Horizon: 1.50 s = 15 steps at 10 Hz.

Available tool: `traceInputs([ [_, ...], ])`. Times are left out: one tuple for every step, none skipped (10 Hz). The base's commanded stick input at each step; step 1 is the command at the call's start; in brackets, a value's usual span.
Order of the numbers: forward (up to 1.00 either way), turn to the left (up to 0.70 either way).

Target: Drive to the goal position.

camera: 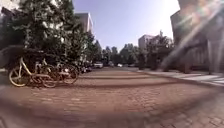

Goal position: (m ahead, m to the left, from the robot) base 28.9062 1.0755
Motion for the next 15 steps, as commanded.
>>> traceInputs([
  [0.7,0.0],
  [0.7,0.0],
  [0.7,0.0],
  [0.7,0.0],
  [0.7,0.0],
  [0.7,0.0],
  [0.7,0.0],
  [0.7,0.13],
  [0.7,0.14],
  [0.7,0.14],
  [0.7,0.12],
  [0.7,0.03],
  [0.7,0.0],
  [0.7,0.0],
  [0.7,0.0],
])
